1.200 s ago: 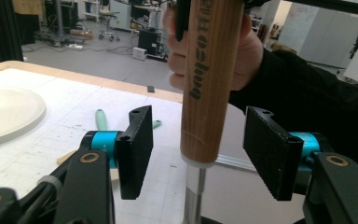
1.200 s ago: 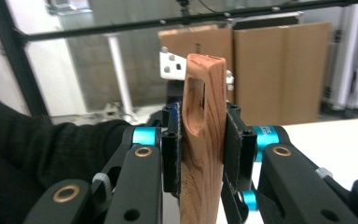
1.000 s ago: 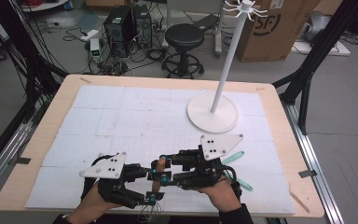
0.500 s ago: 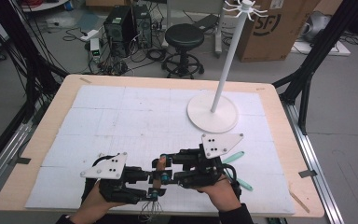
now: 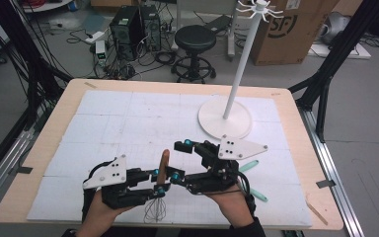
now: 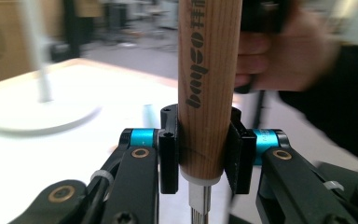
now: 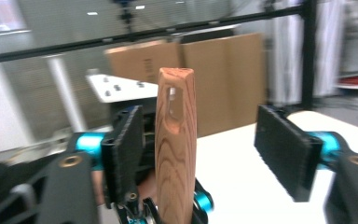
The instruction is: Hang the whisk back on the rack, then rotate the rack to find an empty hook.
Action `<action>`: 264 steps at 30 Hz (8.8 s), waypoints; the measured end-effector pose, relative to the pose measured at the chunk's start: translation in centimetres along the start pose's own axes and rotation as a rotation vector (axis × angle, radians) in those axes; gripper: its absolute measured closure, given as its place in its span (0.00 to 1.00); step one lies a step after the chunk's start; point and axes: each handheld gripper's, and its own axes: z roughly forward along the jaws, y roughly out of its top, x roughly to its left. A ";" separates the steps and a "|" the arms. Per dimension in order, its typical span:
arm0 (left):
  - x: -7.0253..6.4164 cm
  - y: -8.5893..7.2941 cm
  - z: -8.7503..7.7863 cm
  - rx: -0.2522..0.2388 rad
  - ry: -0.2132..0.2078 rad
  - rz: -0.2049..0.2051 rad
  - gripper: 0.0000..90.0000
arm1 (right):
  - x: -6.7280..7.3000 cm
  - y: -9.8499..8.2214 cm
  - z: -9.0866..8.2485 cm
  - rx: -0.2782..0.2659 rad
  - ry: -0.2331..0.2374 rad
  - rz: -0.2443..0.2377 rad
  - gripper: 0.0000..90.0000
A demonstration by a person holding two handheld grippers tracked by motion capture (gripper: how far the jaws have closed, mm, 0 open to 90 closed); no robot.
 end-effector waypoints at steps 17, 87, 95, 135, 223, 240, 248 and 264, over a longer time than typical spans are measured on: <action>-1.3 0.1 2.4 0.076 0.360 0.078 0.79 | 0.6 -0.4 1.4 0.093 -0.194 -0.026 0.45; -0.2 0.6 -0.5 -0.058 -0.082 -0.015 0.79 | 1.7 0.3 0.3 0.055 0.080 -0.056 0.50; -0.7 0.7 -0.4 -0.047 0.029 -0.003 0.79 | 2.0 -0.3 0.9 0.093 -0.028 -0.079 0.61; 5.0 -2.1 -8.1 -0.203 0.278 0.016 0.20 | -9.7 7.0 -2.8 0.035 -0.025 -0.008 0.81; 5.9 -2.9 -10.3 -0.188 0.374 -0.034 0.20 | -9.8 0.4 -18.1 0.050 -0.572 -0.062 0.21; 5.4 -3.0 -10.1 -0.190 0.359 -0.034 0.21 | -9.5 0.6 -18.7 0.036 -0.575 -0.042 0.21; 5.4 -3.4 -10.0 -0.181 0.343 -0.046 0.21 | -10.2 1.5 -18.3 0.022 -0.575 -0.015 0.27; 6.0 -4.5 -8.9 -0.165 0.315 -0.065 0.21 | -12.7 7.4 -17.8 0.026 -0.560 -0.022 0.98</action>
